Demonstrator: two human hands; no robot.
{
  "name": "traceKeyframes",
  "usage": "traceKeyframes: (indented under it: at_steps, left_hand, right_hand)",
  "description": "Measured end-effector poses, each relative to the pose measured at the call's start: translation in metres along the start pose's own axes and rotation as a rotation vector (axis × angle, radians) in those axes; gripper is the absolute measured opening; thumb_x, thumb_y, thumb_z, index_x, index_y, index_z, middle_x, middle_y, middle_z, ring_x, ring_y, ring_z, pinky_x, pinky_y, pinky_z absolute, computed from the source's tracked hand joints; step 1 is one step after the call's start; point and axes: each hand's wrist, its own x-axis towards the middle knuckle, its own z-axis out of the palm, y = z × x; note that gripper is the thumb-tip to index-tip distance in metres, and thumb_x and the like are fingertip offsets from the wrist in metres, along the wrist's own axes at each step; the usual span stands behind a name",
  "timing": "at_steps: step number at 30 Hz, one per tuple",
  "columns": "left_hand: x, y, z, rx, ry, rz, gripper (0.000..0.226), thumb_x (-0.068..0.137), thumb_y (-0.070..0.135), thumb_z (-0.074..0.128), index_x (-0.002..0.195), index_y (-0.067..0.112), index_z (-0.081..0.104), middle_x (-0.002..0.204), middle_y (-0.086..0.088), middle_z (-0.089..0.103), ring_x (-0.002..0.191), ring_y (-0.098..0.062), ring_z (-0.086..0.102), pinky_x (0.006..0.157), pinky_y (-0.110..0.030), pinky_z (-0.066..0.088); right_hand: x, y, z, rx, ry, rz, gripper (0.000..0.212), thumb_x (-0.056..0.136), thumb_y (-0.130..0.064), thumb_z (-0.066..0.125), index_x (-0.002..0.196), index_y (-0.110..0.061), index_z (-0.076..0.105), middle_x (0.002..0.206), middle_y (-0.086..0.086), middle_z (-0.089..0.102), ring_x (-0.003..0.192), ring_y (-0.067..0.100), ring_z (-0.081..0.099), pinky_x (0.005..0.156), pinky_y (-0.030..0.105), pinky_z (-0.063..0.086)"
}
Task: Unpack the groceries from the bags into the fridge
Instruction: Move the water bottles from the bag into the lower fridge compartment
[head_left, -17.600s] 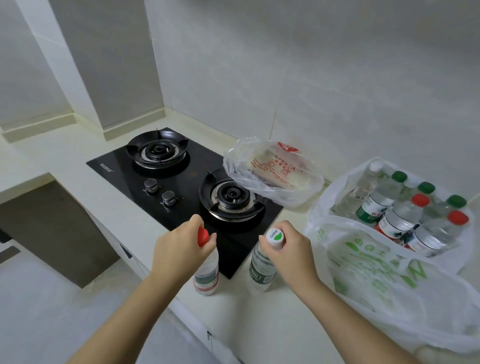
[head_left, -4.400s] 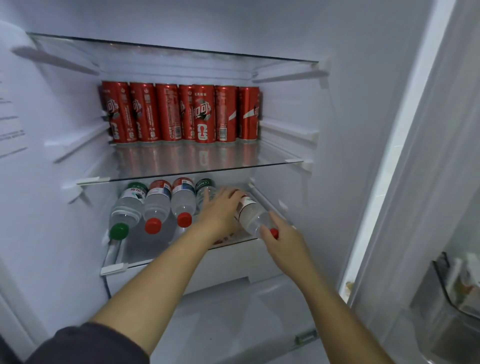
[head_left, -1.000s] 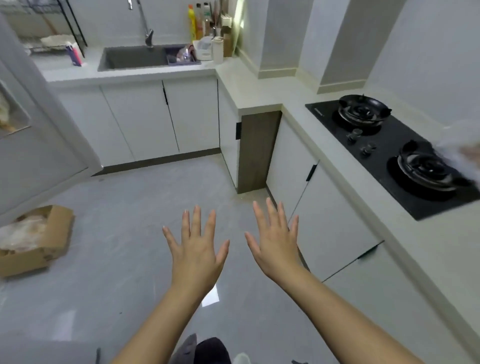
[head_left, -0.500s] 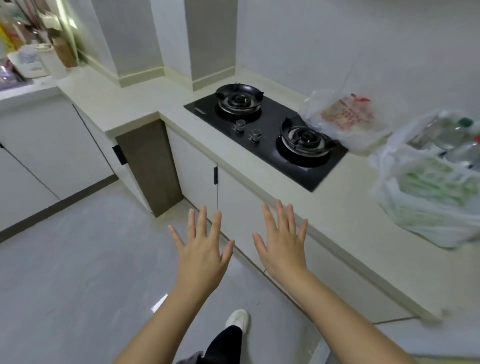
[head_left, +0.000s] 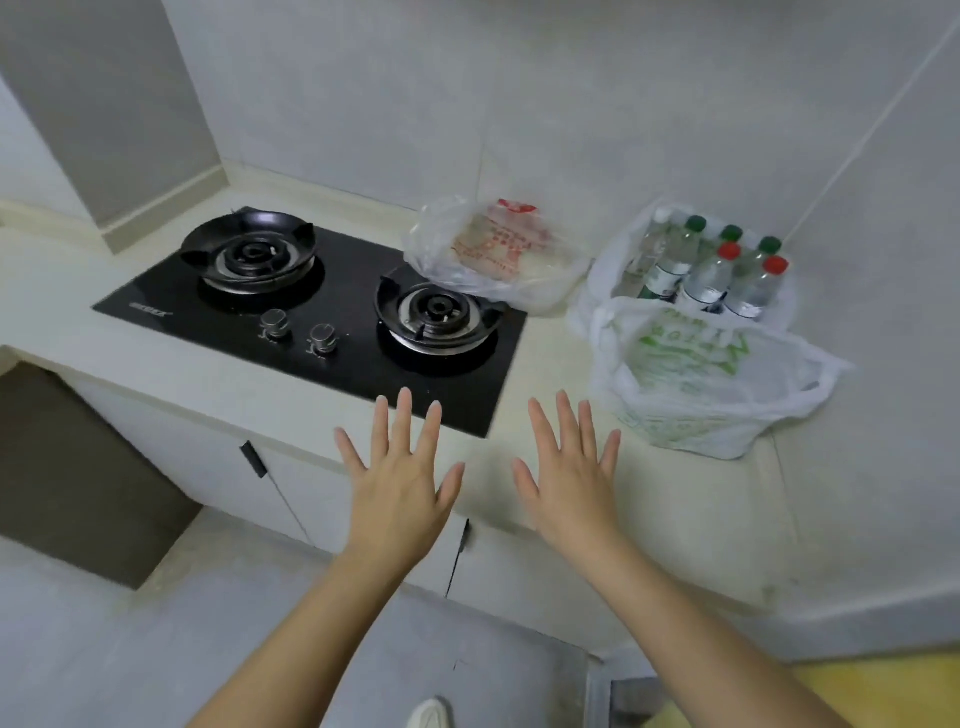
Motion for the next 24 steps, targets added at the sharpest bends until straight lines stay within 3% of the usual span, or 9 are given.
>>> traceKeyframes:
  at_steps: [14,19,24]
  left_hand:
    - [0.156,0.134,-0.002,-0.027,0.099,0.35,0.068,0.089,0.056,0.028,0.144,0.017,0.04,0.154,-0.016,0.031,0.143,-0.038,0.025,0.107,-0.07,0.013]
    - [0.225,0.191,-0.002,-0.018,0.106,0.357,0.07,0.093,0.057,0.021,0.153,0.022,0.021,0.161,-0.011,0.01,0.148,-0.033,0.003,0.11,-0.067,-0.001]
    - [0.283,0.243,0.004,-0.004,0.096,0.373,0.069,0.096,0.056,0.027,0.154,0.023,0.01,0.162,-0.009,0.0,0.148,-0.031,-0.006,0.11,-0.066,-0.006]
  right_hand:
    - [0.101,0.143,-0.049,0.035,0.182,0.338,0.067,0.1,-0.047,0.035,0.155,-0.027,0.003,0.163,0.004,-0.01,0.149,0.027,-0.013,0.116,0.058,-0.005]
    - [0.169,0.207,-0.077,0.035,0.26,0.369,0.064,0.101,-0.044,0.035,0.155,-0.027,0.005,0.163,0.006,-0.004,0.149,0.029,-0.007,0.117,0.054,-0.001]
    - [0.234,0.265,-0.095,0.08,0.296,0.434,0.064,0.101,-0.036,0.04,0.155,-0.02,0.01,0.162,0.013,0.0,0.149,0.034,-0.002,0.12,0.049,0.006]
